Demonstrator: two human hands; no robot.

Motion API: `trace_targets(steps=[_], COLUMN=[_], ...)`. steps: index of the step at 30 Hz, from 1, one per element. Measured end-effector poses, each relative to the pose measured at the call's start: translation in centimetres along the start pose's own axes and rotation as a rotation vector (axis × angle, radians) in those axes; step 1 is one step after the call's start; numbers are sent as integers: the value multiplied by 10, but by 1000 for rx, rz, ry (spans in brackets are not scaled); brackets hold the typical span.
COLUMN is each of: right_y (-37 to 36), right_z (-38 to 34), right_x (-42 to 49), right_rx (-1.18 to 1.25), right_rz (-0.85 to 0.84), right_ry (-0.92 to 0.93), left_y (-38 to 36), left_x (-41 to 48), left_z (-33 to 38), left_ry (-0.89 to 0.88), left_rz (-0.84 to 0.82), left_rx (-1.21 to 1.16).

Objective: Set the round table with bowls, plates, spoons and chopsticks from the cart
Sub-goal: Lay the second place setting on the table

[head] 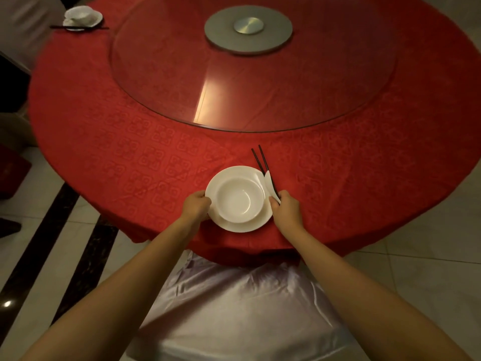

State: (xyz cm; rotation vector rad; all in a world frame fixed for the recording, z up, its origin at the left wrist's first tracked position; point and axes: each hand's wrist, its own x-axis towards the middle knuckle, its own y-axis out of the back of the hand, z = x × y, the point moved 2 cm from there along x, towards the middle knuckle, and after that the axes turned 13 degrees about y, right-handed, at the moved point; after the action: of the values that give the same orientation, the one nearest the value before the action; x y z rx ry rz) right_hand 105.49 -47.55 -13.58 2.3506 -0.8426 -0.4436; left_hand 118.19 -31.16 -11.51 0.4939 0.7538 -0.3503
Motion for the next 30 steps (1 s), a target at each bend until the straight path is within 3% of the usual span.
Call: trace_targets(steps=[6, 11, 14, 19, 30], right_y=[-6, 6, 13, 2, -5], right_z=[-3, 2, 0, -13, -24], right_x=[6, 2, 1, 8, 18], right_rx=[-14, 22, 97, 161, 174], right_rz=[17, 126, 168, -2, -23], right_ry=[12, 44, 76, 87, 113], left_y=[6, 12, 9, -4, -4], left_x=[6, 9, 3, 0, 9], left_z=[6, 11, 12, 10, 13], left_ry=[-61, -176, -264, -240, -205], left_rz=[55, 254, 263, 180, 179], left_rx=[163, 456, 447, 443, 343])
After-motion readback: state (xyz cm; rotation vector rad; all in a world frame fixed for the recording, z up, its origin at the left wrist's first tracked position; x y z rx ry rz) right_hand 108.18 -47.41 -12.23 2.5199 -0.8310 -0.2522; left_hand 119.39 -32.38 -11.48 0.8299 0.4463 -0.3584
